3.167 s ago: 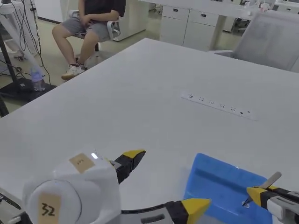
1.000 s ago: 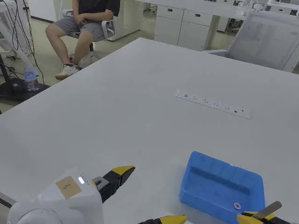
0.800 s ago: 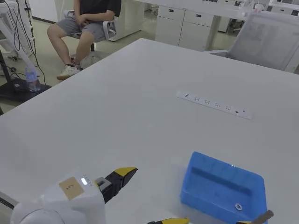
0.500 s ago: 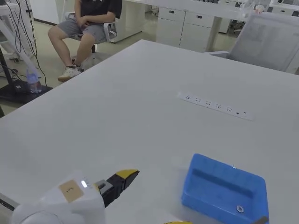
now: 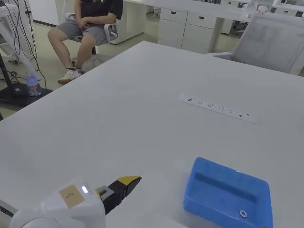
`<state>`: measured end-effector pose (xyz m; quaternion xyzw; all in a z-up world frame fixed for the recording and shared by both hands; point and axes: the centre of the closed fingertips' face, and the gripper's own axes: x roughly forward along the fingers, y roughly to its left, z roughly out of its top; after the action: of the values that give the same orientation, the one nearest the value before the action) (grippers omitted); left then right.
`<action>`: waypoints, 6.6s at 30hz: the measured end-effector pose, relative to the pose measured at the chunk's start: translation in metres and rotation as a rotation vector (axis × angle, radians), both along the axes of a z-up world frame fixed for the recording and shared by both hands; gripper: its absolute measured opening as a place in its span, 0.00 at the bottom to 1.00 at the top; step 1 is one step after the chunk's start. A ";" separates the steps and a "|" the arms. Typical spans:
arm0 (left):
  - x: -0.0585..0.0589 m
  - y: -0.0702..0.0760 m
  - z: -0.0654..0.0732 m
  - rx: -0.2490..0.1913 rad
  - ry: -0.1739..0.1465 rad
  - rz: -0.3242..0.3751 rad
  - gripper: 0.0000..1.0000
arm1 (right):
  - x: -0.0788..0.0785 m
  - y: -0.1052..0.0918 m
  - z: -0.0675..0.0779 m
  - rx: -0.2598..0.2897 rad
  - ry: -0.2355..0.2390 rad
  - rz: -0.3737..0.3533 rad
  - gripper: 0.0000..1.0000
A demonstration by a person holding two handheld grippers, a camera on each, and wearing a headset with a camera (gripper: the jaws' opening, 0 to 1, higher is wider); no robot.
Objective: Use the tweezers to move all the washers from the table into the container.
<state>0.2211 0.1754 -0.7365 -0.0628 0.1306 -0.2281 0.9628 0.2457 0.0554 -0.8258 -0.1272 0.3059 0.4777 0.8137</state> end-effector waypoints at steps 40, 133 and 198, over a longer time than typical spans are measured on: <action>-0.002 -0.002 -0.003 -0.002 0.006 -0.020 0.70 | 0.028 -0.007 0.071 0.089 -0.110 -0.048 0.03; -0.004 -0.005 -0.012 0.015 0.058 -0.049 0.62 | 0.083 0.004 0.066 0.083 -0.083 -0.052 0.04; -0.007 -0.010 -0.016 0.028 0.076 -0.075 0.60 | 0.022 0.011 0.000 -0.004 0.052 0.046 0.04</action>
<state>0.2141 0.1658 -0.7526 -0.0529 0.1724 -0.2596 0.9487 0.2676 0.0664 -0.8256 -0.1231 0.3249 0.4989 0.7940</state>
